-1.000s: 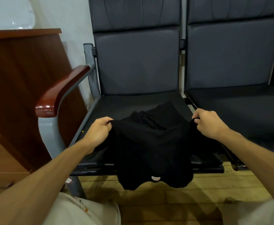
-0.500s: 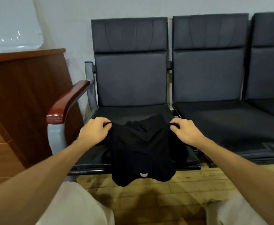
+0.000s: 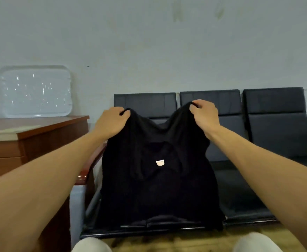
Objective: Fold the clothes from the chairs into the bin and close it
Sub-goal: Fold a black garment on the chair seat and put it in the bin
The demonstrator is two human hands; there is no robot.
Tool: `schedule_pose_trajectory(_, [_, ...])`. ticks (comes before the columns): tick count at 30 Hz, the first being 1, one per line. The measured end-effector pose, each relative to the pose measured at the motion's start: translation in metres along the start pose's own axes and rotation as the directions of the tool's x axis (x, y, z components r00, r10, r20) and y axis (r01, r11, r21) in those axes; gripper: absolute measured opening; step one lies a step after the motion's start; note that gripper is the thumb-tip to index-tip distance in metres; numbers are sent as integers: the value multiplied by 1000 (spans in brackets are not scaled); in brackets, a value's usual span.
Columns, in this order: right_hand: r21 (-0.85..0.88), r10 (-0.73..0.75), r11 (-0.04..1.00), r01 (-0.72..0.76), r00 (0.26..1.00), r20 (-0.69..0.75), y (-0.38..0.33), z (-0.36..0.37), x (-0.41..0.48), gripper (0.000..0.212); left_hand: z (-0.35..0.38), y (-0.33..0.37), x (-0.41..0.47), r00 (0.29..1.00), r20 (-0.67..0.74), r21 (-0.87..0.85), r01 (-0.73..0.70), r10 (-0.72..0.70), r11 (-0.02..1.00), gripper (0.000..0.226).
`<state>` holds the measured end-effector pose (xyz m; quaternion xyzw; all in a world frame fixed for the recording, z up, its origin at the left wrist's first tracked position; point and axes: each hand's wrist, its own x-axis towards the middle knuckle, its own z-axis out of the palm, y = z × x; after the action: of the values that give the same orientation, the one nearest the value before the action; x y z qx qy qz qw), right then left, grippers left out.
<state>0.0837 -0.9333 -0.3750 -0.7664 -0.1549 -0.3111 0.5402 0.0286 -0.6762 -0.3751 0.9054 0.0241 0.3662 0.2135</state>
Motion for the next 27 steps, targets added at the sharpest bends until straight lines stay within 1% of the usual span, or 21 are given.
schedule_pose_trajectory(2, [50,-26,998,29,997,-67,-15,-11,4,20,-15,12,3,1000,-1,-97,-23,23,995,41])
schedule_pose_trajectory(4, [74,-30,997,37,995,-96,-21,-18,6,19,-25,21,3,999,-31,-179,-23,18,984,43])
schedule_pose_trajectory(6, [13,-16,1000,17,995,-101,-17,-21,5,22,-29,20,-1,999,-25,-222,20,-26,975,45])
schedule_pose_trajectory(7, [-12,15,1000,-16,994,-105,-12,-22,4,26,-29,17,-4,997,24,-274,78,-74,958,44])
schedule_pose_trajectory(8, [-9,67,998,-68,992,-107,-8,-23,2,32,-29,13,-8,984,110,-346,170,-141,923,41])
schedule_pose_trajectory(10, [34,170,985,-167,979,-109,-4,-26,-1,45,-28,6,-15,917,293,-442,382,-272,812,34])
schedule_pose_trajectory(11, [41,192,981,-188,975,-111,-3,-27,-2,50,-27,2,-17,895,327,-462,432,-304,774,34])
schedule_pose_trajectory(13, [0,207,978,-208,973,-99,-3,-29,-4,53,-25,-8,-17,884,323,-513,464,-338,722,34])
schedule_pose_trajectory(15, [-69,236,968,-242,969,-79,-1,-31,-8,47,-24,-15,-17,878,295,-524,478,-376,705,32])
schedule_pose_trajectory(17, [-136,305,943,-304,952,-18,4,-33,-9,30,-22,-23,-17,870,278,-495,493,-407,716,32])
schedule_pose_trajectory(18, [-166,314,937,-307,949,17,7,-35,-11,25,-22,-26,-17,869,266,-476,495,-418,726,31])
schedule_pose_trajectory(19, [-197,288,942,-273,956,51,11,-35,-13,26,-21,-30,-17,871,251,-459,491,-422,740,29])
schedule_pose_trajectory(21, [-263,168,956,-131,978,122,19,-34,-17,30,-19,-34,-18,872,255,-423,489,-418,763,34])
schedule_pose_trajectory(23, [-354,64,935,23,971,231,26,-33,-23,34,-16,-39,-19,878,287,-387,472,-383,792,52])
schedule_pose_trajectory(24, [-411,28,906,95,958,284,29,-32,-25,30,-14,-40,-21,884,295,-355,455,-363,817,59])
schedule_pose_trajectory(25, [-459,-1,875,152,950,311,33,-31,-26,22,-12,-43,-22,891,295,-305,431,-346,849,60])
schedule_pose_trajectory(26, [-492,-26,850,186,949,314,37,-28,-25,18,-10,-47,-23,900,288,-240,399,-327,885,56])
schedule_pose_trajectory(27, [-512,-39,837,193,955,295,40,-26,-25,17,-8,-51,-23,910,280,-183,365,-307,913,50])
